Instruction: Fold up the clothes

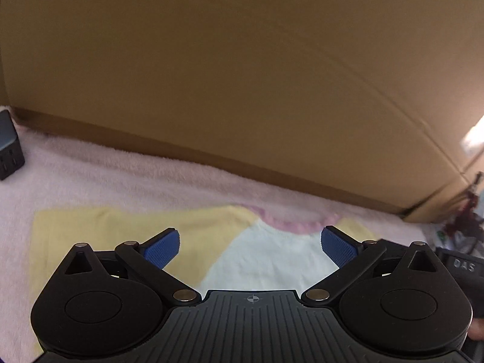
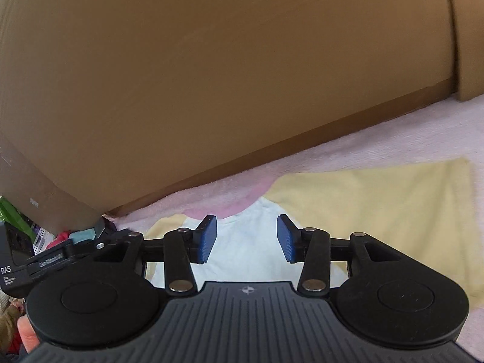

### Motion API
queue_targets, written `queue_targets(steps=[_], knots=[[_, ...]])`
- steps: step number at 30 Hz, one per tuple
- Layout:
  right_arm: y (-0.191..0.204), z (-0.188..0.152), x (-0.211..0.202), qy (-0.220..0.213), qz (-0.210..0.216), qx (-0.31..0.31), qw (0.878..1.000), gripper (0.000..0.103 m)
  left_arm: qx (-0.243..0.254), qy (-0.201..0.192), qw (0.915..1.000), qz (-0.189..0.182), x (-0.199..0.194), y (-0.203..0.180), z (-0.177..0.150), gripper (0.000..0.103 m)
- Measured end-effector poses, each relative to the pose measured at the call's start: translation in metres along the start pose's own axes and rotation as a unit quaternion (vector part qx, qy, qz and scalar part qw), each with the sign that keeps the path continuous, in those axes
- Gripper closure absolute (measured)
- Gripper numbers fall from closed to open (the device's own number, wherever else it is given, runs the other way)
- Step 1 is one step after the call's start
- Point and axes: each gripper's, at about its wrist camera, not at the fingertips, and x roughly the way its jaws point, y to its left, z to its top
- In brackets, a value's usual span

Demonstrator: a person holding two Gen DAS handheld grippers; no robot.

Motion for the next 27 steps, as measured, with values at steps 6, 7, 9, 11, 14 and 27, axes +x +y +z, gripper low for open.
queue_targets(steps=[6, 7, 9, 11, 14, 27], knots=[[-0.022, 0.005, 0.044, -0.018, -0.034, 0.007, 0.999, 0.064, -0.006, -0.036, 0.9972, 0.065, 0.017, 0.04, -0.004, 0.004], [-0.032, 0.006, 0.04, -0.034, -0.04, 0.014, 0.999, 0.067, -0.005, -0.046, 0.996, 0.076, 0.013, 0.047, -0.005, 0.004], [-0.054, 0.007, 0.03, -0.064, -0.054, 0.035, 0.996, 0.082, -0.032, -0.061, 0.9911, 0.114, 0.002, 0.071, -0.005, 0.004], [-0.078, 0.006, 0.014, -0.091, -0.058, 0.081, 0.991, 0.085, -0.075, -0.075, 0.9864, 0.125, -0.015, 0.094, -0.004, 0.004], [-0.076, -0.002, -0.007, -0.121, -0.039, 0.099, 0.987, 0.066, -0.136, -0.1, 0.9807, 0.1, -0.042, 0.113, -0.006, 0.004], [-0.011, -0.047, 0.045, -0.016, 0.059, 0.038, 0.997, 0.058, -0.006, -0.056, 0.9949, 0.084, -0.007, 0.044, -0.041, 0.001]])
